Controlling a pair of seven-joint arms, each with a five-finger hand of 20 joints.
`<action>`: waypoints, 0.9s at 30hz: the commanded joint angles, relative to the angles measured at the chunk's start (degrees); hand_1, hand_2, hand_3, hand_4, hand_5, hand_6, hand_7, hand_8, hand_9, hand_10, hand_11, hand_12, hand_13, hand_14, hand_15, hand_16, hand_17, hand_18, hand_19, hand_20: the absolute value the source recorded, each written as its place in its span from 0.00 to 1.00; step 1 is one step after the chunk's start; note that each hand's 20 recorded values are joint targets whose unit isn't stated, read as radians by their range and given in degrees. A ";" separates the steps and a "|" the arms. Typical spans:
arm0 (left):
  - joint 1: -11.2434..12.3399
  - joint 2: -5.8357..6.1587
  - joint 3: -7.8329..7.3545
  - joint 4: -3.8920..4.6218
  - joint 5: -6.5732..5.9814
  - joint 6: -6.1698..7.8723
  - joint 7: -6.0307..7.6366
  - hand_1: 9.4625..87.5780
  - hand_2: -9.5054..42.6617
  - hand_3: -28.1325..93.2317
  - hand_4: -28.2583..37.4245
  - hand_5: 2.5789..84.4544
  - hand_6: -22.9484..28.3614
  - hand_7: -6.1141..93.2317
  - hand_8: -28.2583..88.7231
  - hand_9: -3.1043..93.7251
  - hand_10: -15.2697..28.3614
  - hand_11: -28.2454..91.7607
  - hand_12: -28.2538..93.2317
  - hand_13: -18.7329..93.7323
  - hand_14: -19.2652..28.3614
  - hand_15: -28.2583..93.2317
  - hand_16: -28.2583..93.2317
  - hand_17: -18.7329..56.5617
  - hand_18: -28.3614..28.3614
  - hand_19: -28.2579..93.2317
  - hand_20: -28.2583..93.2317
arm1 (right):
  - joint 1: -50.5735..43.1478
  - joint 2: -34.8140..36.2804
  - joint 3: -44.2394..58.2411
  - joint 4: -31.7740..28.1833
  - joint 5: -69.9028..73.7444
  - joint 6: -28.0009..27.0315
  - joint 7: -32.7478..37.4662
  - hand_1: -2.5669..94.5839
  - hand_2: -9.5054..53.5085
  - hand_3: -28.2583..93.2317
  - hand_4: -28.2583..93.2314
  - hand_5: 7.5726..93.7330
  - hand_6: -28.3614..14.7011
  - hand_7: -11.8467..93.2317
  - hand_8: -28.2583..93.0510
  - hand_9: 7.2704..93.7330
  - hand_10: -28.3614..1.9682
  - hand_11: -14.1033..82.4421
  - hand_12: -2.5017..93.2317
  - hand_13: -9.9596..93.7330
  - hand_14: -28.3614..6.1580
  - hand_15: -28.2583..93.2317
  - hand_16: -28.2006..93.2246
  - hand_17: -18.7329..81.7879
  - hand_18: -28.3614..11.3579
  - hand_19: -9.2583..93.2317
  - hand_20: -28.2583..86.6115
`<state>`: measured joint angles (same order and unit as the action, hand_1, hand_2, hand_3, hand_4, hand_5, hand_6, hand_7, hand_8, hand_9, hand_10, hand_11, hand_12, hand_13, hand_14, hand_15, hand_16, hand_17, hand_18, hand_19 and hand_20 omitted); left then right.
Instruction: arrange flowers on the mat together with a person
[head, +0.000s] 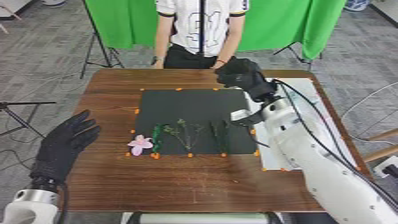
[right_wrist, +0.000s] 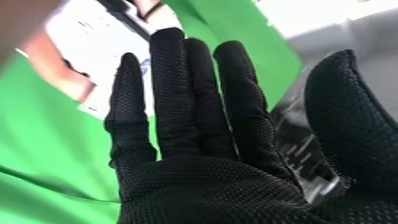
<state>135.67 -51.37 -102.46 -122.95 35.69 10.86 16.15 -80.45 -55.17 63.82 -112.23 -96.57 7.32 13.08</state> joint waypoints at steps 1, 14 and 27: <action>-0.01 -1.74 1.01 -0.07 -0.65 -0.40 1.08 0.18 0.17 0.83 0.09 0.42 0.51 0.25 0.17 0.38 0.65 0.44 0.37 0.44 0.74 0.46 0.25 0.20 0.93 0.62 0.28 | -35.72 2.43 41.62 -4.67 32.16 -6.09 -12.04 0.26 0.15 0.93 0.05 0.48 0.58 0.33 0.13 0.48 0.42 0.39 0.30 0.50 0.44 0.61 0.39 0.34 0.18 0.65 0.51; -0.14 -3.57 2.15 0.34 1.71 -1.20 1.03 0.18 0.17 0.83 0.09 0.42 0.51 0.25 0.17 0.37 0.65 0.43 0.37 0.43 0.73 0.46 0.25 0.20 0.93 0.62 0.28 | -49.75 -9.70 49.31 -6.98 41.88 -19.89 -16.49 0.24 0.07 0.92 0.05 0.39 0.61 0.24 0.15 0.41 0.51 0.23 0.27 0.45 0.45 0.42 0.44 0.31 0.16 0.55 0.47; -1.48 -4.04 3.56 1.10 1.99 -1.66 0.17 0.18 0.17 0.83 0.10 0.42 0.51 0.25 0.17 0.37 0.65 0.43 0.37 0.43 0.73 0.45 0.26 0.20 0.93 0.62 0.28 | -46.64 -10.74 47.26 -5.94 38.42 -20.83 -14.43 0.25 0.07 0.93 0.05 0.39 0.59 0.25 0.16 0.41 0.48 0.24 0.28 0.45 0.46 0.43 0.46 0.30 0.17 0.56 0.48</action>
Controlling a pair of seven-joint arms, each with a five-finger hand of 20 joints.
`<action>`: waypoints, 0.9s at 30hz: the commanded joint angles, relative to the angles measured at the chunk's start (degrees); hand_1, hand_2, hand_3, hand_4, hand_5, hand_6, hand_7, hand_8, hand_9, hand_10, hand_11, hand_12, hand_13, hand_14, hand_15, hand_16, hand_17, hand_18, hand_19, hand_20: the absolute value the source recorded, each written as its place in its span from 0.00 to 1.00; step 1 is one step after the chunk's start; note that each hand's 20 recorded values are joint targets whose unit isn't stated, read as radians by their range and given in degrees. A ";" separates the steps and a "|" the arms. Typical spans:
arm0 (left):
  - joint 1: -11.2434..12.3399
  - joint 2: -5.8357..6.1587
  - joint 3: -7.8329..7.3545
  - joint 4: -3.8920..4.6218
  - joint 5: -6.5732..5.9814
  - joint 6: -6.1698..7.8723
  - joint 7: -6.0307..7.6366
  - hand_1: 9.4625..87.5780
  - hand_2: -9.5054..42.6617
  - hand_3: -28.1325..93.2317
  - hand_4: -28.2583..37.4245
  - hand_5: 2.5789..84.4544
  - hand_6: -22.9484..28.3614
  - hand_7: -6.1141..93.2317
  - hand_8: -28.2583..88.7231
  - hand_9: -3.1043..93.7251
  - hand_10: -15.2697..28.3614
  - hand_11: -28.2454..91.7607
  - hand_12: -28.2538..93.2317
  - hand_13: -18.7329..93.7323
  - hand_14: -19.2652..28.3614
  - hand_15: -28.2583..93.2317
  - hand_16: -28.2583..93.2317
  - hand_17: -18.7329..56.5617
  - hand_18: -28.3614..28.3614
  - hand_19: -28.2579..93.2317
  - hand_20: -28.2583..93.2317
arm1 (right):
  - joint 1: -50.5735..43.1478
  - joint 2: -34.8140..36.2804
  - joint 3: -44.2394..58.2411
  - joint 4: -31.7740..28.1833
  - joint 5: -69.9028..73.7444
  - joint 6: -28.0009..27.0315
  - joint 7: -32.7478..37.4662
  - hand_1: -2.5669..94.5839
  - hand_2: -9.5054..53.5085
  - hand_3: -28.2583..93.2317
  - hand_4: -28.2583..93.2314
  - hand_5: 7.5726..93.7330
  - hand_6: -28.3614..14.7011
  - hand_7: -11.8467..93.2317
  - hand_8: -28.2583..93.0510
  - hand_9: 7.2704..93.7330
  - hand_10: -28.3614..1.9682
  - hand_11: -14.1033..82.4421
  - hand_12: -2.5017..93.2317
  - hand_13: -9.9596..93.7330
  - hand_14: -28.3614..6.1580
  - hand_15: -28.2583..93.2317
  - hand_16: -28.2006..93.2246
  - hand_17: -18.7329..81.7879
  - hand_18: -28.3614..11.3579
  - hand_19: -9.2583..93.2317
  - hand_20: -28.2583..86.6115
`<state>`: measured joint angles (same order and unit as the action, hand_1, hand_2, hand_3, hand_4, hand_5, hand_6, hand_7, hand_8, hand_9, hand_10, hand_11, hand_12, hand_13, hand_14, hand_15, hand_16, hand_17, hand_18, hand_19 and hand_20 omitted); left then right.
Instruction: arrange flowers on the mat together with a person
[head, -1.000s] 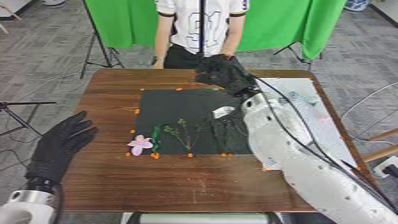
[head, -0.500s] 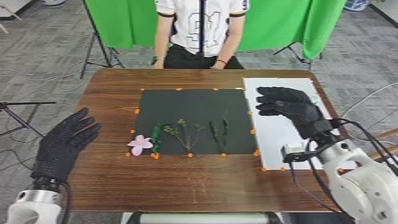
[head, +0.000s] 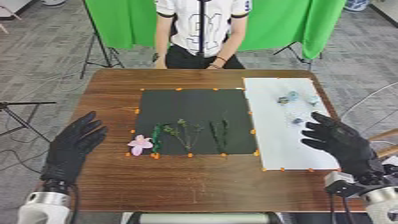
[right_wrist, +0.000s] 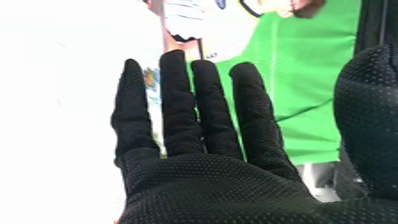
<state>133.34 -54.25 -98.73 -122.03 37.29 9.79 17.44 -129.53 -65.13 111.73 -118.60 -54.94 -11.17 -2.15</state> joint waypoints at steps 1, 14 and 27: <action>0.26 -1.09 0.26 0.37 0.38 -0.29 -0.75 0.18 0.17 0.83 0.10 0.42 0.51 0.25 0.17 0.37 0.65 0.43 0.37 0.43 0.73 0.45 0.26 0.20 0.93 0.62 0.28 | 2.42 -0.42 -0.68 0.25 -2.92 -1.73 0.54 0.25 0.07 0.93 0.05 0.39 0.59 0.25 0.16 0.41 0.48 0.25 0.28 0.45 0.46 0.43 0.46 0.31 0.17 0.56 0.48; 0.04 -1.17 0.17 0.26 0.49 -0.57 -1.61 0.18 0.17 0.83 0.09 0.42 0.51 0.25 0.17 0.37 0.65 0.43 0.37 0.43 0.73 0.46 0.26 0.20 0.93 0.62 0.28 | 1.66 -1.48 -1.55 -0.29 -1.93 1.39 0.45 0.25 0.07 0.93 0.04 0.39 0.58 0.26 0.15 0.41 0.47 0.26 0.28 0.45 0.46 0.44 0.46 0.30 0.17 0.57 0.49; 0.64 -0.70 -0.20 0.13 -0.13 -0.12 -1.22 0.18 0.17 0.83 0.09 0.42 0.51 0.25 0.17 0.37 0.65 0.43 0.37 0.43 0.73 0.46 0.25 0.20 0.93 0.62 0.28 | 2.51 -1.72 -2.13 -0.17 -2.18 1.39 1.64 0.25 0.07 0.94 0.04 0.41 0.58 0.27 0.15 0.42 0.46 0.27 0.28 0.45 0.46 0.45 0.45 0.30 0.17 0.58 0.49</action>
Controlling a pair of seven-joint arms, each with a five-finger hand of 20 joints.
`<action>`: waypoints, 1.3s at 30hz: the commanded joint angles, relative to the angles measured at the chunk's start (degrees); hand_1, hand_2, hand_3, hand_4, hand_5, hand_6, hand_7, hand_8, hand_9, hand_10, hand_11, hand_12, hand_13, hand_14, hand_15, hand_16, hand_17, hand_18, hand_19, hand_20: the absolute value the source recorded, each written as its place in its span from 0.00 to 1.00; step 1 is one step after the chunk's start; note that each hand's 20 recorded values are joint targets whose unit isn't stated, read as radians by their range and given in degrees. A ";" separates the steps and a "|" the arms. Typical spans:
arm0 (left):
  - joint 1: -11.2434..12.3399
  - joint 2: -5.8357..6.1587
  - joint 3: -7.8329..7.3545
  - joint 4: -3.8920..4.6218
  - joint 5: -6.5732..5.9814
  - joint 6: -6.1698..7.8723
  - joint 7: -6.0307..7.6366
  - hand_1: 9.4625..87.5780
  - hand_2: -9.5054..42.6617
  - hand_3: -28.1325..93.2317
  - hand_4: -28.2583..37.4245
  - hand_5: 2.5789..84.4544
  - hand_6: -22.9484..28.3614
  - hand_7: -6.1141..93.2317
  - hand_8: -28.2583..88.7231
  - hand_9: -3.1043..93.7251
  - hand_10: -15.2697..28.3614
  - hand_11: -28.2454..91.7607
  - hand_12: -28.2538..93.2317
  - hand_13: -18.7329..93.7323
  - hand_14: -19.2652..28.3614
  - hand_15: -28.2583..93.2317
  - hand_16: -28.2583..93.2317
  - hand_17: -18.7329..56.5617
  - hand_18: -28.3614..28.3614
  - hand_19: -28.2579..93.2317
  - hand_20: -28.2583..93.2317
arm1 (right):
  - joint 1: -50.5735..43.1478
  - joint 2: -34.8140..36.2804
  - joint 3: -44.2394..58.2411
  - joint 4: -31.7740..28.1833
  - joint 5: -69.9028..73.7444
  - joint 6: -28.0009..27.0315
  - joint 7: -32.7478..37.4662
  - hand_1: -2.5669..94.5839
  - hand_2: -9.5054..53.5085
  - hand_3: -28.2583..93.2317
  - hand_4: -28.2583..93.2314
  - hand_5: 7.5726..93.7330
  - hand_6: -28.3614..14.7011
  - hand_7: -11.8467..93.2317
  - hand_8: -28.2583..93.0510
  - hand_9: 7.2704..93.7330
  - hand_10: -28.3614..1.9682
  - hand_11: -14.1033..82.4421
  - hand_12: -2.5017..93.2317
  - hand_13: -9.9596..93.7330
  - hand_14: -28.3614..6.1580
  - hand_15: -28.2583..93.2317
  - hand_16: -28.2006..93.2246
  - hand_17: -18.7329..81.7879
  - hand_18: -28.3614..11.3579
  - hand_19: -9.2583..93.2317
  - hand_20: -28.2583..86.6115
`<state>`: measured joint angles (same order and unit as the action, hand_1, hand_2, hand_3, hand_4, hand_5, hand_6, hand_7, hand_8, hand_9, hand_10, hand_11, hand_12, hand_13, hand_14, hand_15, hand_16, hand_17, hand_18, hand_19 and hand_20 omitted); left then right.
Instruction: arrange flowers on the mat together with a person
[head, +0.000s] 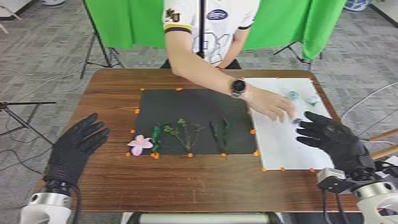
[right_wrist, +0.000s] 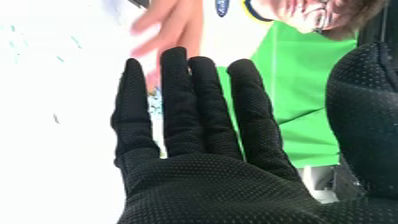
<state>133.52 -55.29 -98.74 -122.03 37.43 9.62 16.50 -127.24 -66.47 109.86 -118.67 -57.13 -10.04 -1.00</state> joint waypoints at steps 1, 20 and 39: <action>0.73 0.43 -0.16 0.14 -0.42 -0.01 0.02 0.18 0.17 0.83 0.09 0.42 0.51 0.25 0.17 0.37 0.65 0.43 0.37 0.43 0.73 0.46 0.25 0.20 0.93 0.62 0.28 | 0.14 -0.64 -0.28 -0.09 0.02 0.01 0.35 0.25 0.07 0.94 0.04 0.41 0.58 0.27 0.15 0.42 0.46 0.27 0.28 0.45 0.46 0.46 0.45 0.30 0.17 0.58 0.49; -1.00 1.86 -0.58 0.46 -0.21 -0.75 -1.17 0.18 0.17 0.83 0.09 0.42 0.51 0.25 0.17 0.37 0.65 0.43 0.37 0.43 0.73 0.46 0.25 0.20 0.93 0.62 0.28 | 1.59 -0.28 -1.17 -0.07 -0.61 -0.82 0.43 0.25 0.08 0.94 0.04 0.41 0.58 0.27 0.15 0.43 0.46 0.28 0.28 0.46 0.46 0.46 0.44 0.30 0.17 0.58 0.49; -0.06 1.30 -0.90 0.36 -0.39 -0.43 -1.22 0.18 0.17 0.83 0.09 0.42 0.51 0.25 0.17 0.37 0.65 0.43 0.37 0.44 0.73 0.46 0.25 0.20 0.93 0.62 0.28 | 2.67 0.07 -2.12 0.19 -1.23 -0.90 0.62 0.25 0.08 0.95 0.04 0.41 0.58 0.27 0.15 0.42 0.46 0.27 0.28 0.46 0.46 0.46 0.44 0.30 0.17 0.58 0.49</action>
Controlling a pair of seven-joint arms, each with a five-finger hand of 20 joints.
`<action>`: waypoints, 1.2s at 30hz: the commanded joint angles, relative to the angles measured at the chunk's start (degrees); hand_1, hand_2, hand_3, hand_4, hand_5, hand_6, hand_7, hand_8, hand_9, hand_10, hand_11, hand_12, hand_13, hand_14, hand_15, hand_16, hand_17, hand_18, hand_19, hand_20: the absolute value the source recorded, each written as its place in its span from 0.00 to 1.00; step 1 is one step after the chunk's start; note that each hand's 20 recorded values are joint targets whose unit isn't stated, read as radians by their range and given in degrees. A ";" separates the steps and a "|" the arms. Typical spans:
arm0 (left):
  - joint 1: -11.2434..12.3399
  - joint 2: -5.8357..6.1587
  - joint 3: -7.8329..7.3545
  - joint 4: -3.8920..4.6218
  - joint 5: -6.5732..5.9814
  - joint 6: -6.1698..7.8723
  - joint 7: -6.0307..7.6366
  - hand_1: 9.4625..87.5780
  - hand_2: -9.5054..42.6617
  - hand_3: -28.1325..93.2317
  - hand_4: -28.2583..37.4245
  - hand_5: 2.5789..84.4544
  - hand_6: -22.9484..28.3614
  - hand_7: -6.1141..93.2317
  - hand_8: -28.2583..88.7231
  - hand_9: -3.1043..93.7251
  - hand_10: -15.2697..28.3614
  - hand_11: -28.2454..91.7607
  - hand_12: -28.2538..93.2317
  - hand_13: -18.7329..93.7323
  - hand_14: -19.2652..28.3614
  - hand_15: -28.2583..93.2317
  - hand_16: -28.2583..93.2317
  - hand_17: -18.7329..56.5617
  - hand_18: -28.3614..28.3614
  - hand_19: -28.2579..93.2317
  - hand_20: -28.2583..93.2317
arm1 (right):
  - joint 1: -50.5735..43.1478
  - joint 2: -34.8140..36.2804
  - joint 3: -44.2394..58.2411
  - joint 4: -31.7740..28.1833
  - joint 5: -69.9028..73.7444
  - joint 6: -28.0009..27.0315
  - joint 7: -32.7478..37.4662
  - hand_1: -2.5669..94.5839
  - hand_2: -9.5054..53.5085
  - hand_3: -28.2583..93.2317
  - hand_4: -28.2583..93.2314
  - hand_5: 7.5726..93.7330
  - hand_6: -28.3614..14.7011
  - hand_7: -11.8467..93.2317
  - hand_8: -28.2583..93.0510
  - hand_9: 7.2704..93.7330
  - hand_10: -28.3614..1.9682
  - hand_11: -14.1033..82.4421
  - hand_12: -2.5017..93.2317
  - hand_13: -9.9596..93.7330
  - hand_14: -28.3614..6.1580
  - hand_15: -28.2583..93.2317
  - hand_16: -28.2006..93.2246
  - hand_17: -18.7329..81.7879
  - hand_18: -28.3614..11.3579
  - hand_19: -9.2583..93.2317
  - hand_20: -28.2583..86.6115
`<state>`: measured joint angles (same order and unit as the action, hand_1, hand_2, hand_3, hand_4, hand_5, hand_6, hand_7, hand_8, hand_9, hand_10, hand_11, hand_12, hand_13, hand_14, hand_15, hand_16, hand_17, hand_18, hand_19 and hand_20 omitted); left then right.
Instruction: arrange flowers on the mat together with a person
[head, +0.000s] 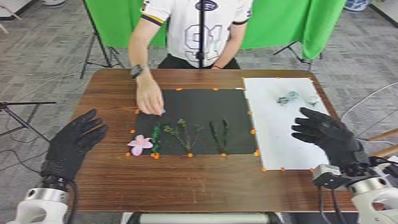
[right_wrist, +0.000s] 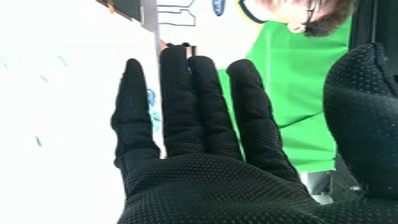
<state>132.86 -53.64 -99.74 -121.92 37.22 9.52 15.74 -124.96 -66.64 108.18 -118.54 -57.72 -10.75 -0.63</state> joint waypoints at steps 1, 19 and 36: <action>0.44 -0.24 0.04 0.26 0.03 -0.49 -0.64 0.18 0.17 0.83 0.09 0.42 0.51 0.25 0.17 0.37 0.65 0.43 0.37 0.44 0.74 0.46 0.25 0.20 0.93 0.62 0.28 | 0.39 0.10 -0.39 0.10 -0.62 -0.40 0.29 0.25 0.08 0.95 0.04 0.41 0.58 0.27 0.15 0.42 0.45 0.27 0.28 0.46 0.46 0.46 0.44 0.30 0.17 0.58 0.49; 1.69 -0.24 -0.30 -0.22 -0.49 0.27 -0.09 0.17 0.17 0.83 0.08 0.42 0.51 0.25 0.17 0.37 0.65 0.43 0.37 0.44 0.74 0.46 0.25 0.20 0.93 0.62 0.28 | 1.90 2.68 -0.57 0.85 -0.85 -0.28 -0.90 0.25 0.08 0.95 0.04 0.41 0.58 0.27 0.15 0.42 0.46 0.27 0.28 0.46 0.46 0.46 0.44 0.30 0.17 0.58 0.49; 3.89 1.88 -1.89 -0.88 -1.47 1.77 1.45 0.17 0.17 0.84 0.08 0.42 0.51 0.25 0.17 0.37 0.65 0.43 0.37 0.44 0.74 0.46 0.25 0.20 0.93 0.62 0.28 | 14.25 32.41 -1.57 9.21 -39.35 13.06 -1.92 0.26 0.08 0.95 0.04 0.42 0.59 0.28 0.15 0.43 0.48 0.28 0.28 0.47 0.49 0.46 0.44 0.31 0.18 0.57 0.49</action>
<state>135.23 -52.61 -101.30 -122.68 36.66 10.11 16.83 -116.05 -46.32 107.04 -111.70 -78.44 -3.73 -4.61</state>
